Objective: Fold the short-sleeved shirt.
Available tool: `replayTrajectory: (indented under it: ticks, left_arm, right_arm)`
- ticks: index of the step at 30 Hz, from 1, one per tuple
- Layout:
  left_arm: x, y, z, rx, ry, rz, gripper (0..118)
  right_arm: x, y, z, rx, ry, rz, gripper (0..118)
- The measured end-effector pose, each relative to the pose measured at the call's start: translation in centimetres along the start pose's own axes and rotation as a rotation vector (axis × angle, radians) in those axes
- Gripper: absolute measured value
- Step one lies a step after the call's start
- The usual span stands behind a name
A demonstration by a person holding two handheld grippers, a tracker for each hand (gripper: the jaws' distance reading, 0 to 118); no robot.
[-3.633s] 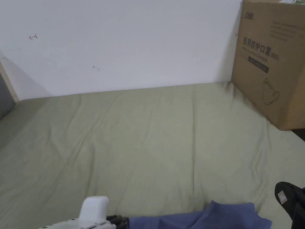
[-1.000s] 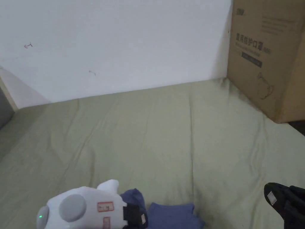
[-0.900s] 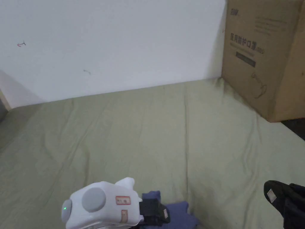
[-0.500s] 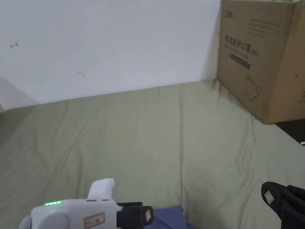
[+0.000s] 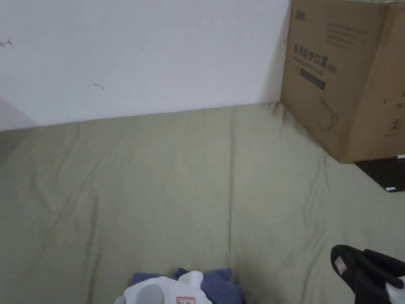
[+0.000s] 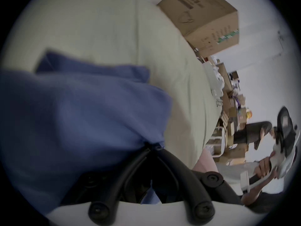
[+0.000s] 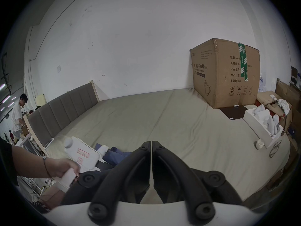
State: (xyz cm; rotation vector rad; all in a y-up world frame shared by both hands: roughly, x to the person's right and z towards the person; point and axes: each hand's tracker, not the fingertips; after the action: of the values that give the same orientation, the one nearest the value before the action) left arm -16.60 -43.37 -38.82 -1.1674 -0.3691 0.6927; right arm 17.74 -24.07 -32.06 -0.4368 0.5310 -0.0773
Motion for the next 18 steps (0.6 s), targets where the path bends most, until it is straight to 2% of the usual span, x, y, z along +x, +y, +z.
replayTrajectory:
  ticks: [2,5,9,12,14,15,16,18]
  left_arm:
    - [0.8,-0.3,-0.2,0.021,-0.017,-0.019,1]
    - [2.8,-0.8,1.3,0.080,0.021,-0.140,1]
    - [7.7,-3.6,10.4,0.533,0.110,-0.374,1]
    - [10.8,-6.4,18.5,0.910,0.239,-0.554,1]
    - [12.1,-9.0,21.2,1.116,0.481,-0.641,1]
    - [12.2,-9.5,22.3,1.195,0.572,-0.673,1]
    - [12.1,-10.5,23.1,1.244,0.606,-0.681,0]
    - [11.6,-12.3,24.2,1.309,0.627,-0.633,0]
  right_arm:
    - [0.1,-0.1,-0.1,-0.007,0.000,-0.010,2]
    - [0.0,-0.1,-0.4,-0.014,0.022,-0.050,2]
    - [-0.9,0.8,-0.6,0.008,0.067,-0.063,2]
    - [-2.3,2.4,-0.3,0.111,0.067,0.031,2]
    - [-3.5,3.2,0.1,0.216,0.034,0.102,2]
    - [-4.3,3.2,0.3,0.301,-0.012,0.147,2]
    - [-5.0,3.1,0.5,0.367,-0.062,0.173,2]
    - [-5.7,2.5,0.4,0.466,-0.119,0.176,2]
